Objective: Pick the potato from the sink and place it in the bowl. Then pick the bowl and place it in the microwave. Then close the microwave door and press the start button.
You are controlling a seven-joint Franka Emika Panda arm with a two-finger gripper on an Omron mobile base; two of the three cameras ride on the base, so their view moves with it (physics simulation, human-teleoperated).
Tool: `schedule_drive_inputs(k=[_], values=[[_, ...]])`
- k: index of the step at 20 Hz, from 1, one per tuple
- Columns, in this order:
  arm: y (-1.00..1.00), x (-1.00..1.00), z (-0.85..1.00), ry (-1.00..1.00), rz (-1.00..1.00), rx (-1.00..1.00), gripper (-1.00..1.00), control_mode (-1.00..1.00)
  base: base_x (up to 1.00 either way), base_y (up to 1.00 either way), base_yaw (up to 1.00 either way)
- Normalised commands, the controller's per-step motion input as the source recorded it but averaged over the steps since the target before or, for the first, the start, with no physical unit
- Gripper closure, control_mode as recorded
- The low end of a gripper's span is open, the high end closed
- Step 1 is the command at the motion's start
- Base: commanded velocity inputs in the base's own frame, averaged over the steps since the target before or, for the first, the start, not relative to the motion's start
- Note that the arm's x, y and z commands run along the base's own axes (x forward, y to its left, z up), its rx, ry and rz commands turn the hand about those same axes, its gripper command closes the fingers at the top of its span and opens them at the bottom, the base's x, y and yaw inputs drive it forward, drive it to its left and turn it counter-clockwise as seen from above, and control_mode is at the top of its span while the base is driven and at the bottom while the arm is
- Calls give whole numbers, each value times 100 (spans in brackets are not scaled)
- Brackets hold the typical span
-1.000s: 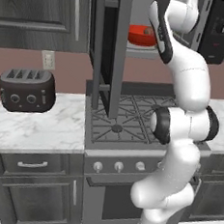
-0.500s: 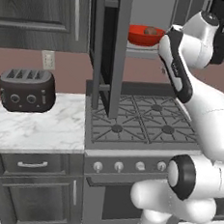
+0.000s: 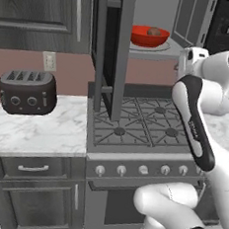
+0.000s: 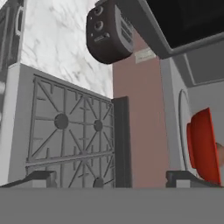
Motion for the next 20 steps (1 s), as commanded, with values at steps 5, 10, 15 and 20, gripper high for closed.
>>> schedule_drive_inputs(k=[5,10,15,20], values=[[34,-100,0,-15,-4,-8,-100,-100,0,0,0],[36,-100,0,-14,-19,-9,-100,-100,0,0,0],[0,-100,0,0,-34,-2,-100,-100,0,0,0],[10,-100,0,-7,-34,-4,-100,-100,0,0,0]])
